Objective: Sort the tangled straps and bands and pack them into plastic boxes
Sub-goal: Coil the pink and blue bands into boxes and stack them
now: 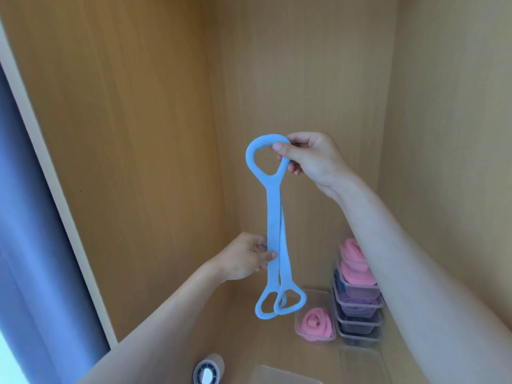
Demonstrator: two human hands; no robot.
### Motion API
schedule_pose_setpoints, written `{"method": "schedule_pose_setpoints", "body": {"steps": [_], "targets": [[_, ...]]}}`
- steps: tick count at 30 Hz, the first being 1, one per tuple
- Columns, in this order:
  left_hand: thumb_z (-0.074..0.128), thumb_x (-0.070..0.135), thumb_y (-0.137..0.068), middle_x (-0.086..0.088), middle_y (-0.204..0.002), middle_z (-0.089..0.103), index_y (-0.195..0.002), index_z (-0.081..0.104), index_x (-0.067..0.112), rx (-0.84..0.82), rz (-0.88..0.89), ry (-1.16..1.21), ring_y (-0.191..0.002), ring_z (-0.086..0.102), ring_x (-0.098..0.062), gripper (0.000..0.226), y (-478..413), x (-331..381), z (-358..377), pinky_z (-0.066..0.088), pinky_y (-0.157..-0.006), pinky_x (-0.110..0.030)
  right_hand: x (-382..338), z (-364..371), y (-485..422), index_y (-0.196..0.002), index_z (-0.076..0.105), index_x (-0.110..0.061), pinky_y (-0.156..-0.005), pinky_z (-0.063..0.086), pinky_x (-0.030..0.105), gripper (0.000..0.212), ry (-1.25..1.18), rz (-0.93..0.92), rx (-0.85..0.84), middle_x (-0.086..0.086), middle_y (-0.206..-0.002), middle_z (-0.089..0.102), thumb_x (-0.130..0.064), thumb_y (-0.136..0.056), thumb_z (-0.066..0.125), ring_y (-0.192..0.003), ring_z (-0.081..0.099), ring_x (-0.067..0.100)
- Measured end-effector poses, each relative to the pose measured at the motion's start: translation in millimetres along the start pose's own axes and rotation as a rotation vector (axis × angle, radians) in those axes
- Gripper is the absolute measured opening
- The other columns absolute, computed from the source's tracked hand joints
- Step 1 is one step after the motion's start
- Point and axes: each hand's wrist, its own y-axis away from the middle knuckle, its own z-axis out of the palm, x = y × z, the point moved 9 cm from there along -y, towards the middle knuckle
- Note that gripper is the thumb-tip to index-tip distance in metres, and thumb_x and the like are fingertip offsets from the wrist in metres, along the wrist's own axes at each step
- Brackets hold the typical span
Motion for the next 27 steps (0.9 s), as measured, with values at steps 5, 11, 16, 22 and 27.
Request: {"method": "schedule_pose_setpoints", "body": {"steps": [5,11,16,22,27], "targets": [[0.060,0.014,-0.100,-0.010,-0.104,0.075,-0.114,0.071,0.006,-0.075,-0.076,-0.027,-0.092,0.072,-0.020,0.019,5,-28,35,0.058,-0.091,-0.041,-6,0,0,-0.093,0.076,-0.003,-0.051,0.042,0.022,0.013,-0.009,-0.011,-0.006,0.001,-0.073,0.066,-0.015,-0.092,0.073,-0.054,0.050,0.011],[0.069,0.013,-0.094,-0.010,-0.098,0.077,-0.118,0.065,0.010,-0.045,-0.147,0.065,-0.093,0.073,-0.024,0.025,12,-47,24,0.058,-0.091,-0.040,-4,-6,2,-0.095,0.076,-0.003,-0.051,0.042,0.022,0.014,0.014,-0.010,0.010,-0.001,-0.071,0.066,-0.015,-0.091,0.073,-0.053,0.050,0.010],[0.069,0.010,-0.093,-0.012,-0.099,0.078,-0.123,0.061,0.010,-0.140,-0.165,0.106,-0.097,0.073,-0.026,0.031,24,-42,24,0.057,-0.095,-0.039,-5,-14,5,-0.094,0.077,-0.006,-0.052,0.043,0.022,0.012,0.005,-0.010,0.005,0.001,-0.073,0.066,-0.017,-0.091,0.074,-0.054,0.051,0.010],[0.066,0.005,-0.094,-0.028,-0.114,0.068,-0.124,0.062,-0.001,-0.135,-0.184,0.017,-0.095,0.065,-0.026,0.031,28,-51,17,0.051,-0.101,-0.052,-9,-7,6,-0.095,0.077,-0.005,-0.052,0.043,0.022,0.013,0.004,-0.024,-0.020,0.002,-0.073,0.066,-0.017,-0.091,0.074,-0.055,0.051,0.011],[0.070,0.007,-0.091,-0.020,-0.106,0.073,-0.125,0.063,0.005,-0.167,-0.141,-0.005,-0.092,0.069,-0.024,0.035,25,-54,17,0.054,-0.098,-0.051,-10,-3,10,-0.091,0.077,-0.008,-0.050,0.042,0.022,0.008,-0.025,-0.029,-0.027,0.002,-0.071,0.065,-0.014,-0.092,0.073,-0.053,0.049,0.011]]}}
